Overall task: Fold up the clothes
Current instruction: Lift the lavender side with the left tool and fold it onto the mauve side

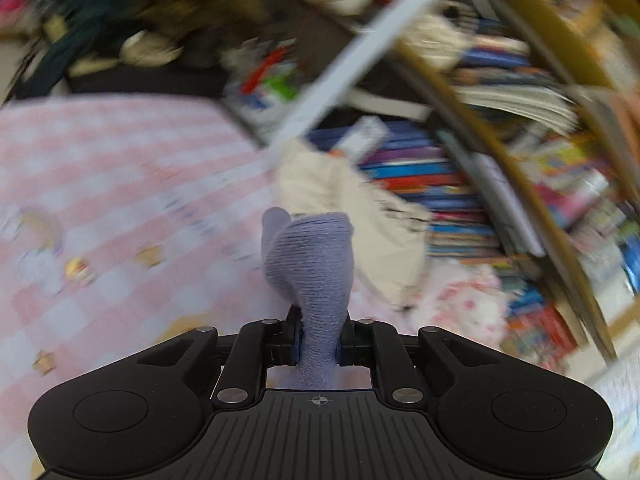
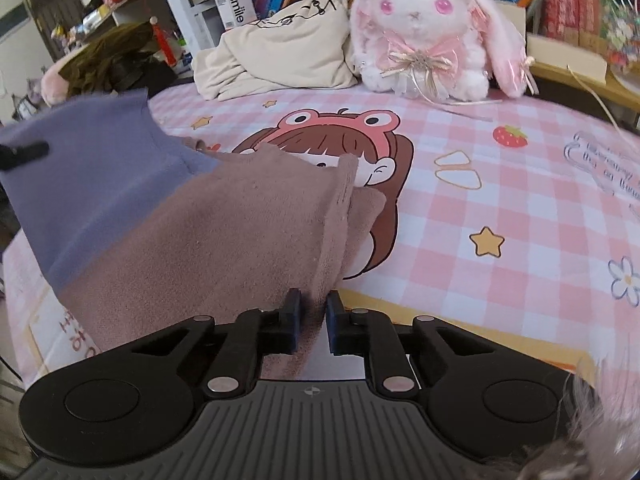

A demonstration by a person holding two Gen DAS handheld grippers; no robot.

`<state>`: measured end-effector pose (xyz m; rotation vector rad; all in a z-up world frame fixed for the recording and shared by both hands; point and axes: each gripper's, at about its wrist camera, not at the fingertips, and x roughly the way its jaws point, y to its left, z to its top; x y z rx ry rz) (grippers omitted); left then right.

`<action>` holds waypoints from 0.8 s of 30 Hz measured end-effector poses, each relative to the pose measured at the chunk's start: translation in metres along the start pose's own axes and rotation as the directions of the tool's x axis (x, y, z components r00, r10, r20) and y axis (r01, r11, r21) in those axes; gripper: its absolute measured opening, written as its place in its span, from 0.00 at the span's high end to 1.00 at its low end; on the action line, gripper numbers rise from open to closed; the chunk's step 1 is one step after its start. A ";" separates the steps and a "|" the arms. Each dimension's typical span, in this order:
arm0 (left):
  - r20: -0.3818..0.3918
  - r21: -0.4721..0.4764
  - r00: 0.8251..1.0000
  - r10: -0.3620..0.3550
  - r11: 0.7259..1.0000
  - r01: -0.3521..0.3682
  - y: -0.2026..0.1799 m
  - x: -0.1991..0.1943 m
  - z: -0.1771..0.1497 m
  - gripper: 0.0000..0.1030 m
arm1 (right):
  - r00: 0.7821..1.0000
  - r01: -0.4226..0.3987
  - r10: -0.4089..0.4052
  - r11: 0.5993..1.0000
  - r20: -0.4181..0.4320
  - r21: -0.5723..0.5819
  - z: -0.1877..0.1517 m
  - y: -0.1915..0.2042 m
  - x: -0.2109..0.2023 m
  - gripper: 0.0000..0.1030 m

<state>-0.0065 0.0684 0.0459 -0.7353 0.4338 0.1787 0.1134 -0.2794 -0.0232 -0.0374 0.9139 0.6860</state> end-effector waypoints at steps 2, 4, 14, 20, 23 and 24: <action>-0.002 0.080 0.999 -0.032 0.996 0.032 -0.028 -0.001 -0.001 0.87 | 1.000 -0.017 0.017 1.000 0.000 0.014 0.000 -0.004 0.000 0.88; -0.018 0.170 0.998 -0.052 0.984 0.054 -0.058 0.000 -0.007 0.87 | 0.999 -0.034 0.034 0.999 0.001 0.028 -0.001 -0.008 -0.001 0.88; -0.262 0.824 0.949 0.175 0.552 0.126 -0.164 0.047 -0.157 0.80 | 0.994 -0.107 0.108 0.990 -0.008 0.097 -0.001 -0.024 0.001 0.88; -0.254 0.887 0.940 0.229 0.443 0.132 -0.160 0.056 -0.186 0.78 | 0.991 -0.134 0.136 0.983 -0.014 0.127 -0.001 -0.029 0.003 0.88; -0.269 0.789 0.948 0.167 0.603 0.118 -0.153 0.048 -0.161 0.80 | 0.989 -0.144 0.147 0.980 -0.013 0.138 -0.002 -0.032 0.003 0.87; -0.270 0.746 0.954 0.134 0.656 0.119 -0.151 0.043 -0.152 0.80 | 0.989 -0.147 0.150 0.979 -0.013 0.141 -0.002 -0.032 0.003 0.87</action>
